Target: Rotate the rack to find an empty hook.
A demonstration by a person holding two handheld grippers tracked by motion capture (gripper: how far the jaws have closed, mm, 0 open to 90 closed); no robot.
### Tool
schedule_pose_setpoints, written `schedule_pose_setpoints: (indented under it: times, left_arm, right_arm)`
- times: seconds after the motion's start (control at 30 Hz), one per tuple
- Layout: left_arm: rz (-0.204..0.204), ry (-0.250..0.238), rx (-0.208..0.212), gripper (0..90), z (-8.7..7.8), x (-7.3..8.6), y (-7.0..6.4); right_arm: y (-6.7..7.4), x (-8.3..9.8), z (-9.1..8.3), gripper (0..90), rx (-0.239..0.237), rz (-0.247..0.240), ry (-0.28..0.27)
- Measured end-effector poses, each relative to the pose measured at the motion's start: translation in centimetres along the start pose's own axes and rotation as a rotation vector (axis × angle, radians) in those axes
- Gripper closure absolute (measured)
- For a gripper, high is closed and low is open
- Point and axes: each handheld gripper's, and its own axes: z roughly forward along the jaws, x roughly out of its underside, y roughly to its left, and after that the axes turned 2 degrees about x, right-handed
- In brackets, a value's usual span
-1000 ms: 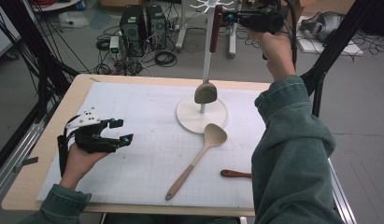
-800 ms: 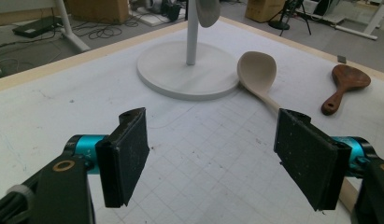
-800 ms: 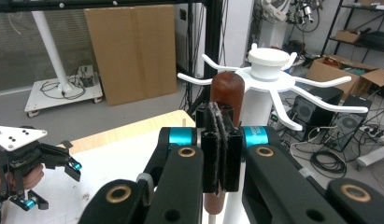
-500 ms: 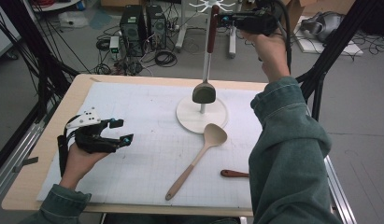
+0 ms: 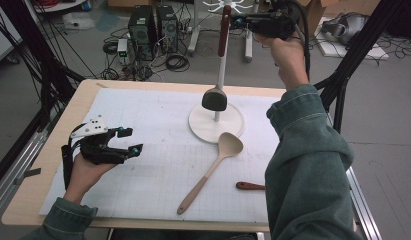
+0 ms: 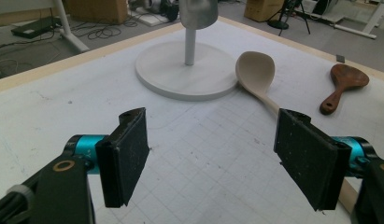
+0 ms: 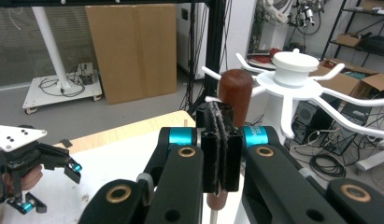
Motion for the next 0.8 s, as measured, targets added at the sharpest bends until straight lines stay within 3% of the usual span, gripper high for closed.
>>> schedule_pose_setpoints:
  times: [0.43,0.8]
  left_arm:
    - [0.0,0.003,-0.002,26.6,0.0,0.0,0.0]
    - [-0.003,-0.003,0.003,26.6,0.0,0.0,0.0]
  right_arm:
    - [-1.6,1.1,-3.0,90.0,0.048,0.046,-0.024]
    - [-2.6,0.6,-2.3,90.0,0.057,0.062,-0.032]
